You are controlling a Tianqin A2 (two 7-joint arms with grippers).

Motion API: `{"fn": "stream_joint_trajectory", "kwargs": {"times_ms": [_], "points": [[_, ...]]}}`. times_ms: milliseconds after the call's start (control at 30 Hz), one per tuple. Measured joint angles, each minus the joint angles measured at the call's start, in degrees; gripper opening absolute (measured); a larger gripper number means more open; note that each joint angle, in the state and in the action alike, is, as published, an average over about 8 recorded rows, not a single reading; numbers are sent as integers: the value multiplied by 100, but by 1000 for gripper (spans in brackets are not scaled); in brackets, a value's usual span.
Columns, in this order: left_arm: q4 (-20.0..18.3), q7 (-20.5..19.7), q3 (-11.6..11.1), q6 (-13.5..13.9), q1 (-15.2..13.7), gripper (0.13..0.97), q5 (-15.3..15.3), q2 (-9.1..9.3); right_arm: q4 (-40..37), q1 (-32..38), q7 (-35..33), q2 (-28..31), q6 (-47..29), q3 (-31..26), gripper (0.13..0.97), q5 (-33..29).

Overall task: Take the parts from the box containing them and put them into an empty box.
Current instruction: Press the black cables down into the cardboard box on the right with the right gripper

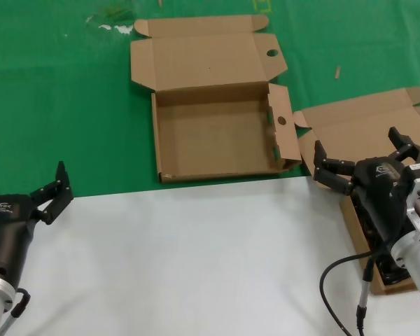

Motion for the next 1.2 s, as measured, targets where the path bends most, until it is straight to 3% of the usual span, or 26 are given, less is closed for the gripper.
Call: {"fn": "stream_joint_trajectory", "kwargs": {"times_ms": [267,333,433,733,1033,1200], "points": [[0,0,0,0,0,725,0,0,50,-54,-16,164,153,-130,966,11],[0,0,0,0,0,725,0,0,86,-82,-24,284,251,-224,966,46],[0,0,0,0,0,646,0,0,154,-110,-46,514,398,-399,966,167],[0,0,0,0,0,444,0,0,514,-42,-150,1994,656,-1274,966,900],[0,0,0,0,0,262,0,0,866,147,1101,3921,-622,-1545,966,-189],[0,0,0,0,0,200,0,0,912,485,1056,4746,-1577,-1646,966,-349]]}}
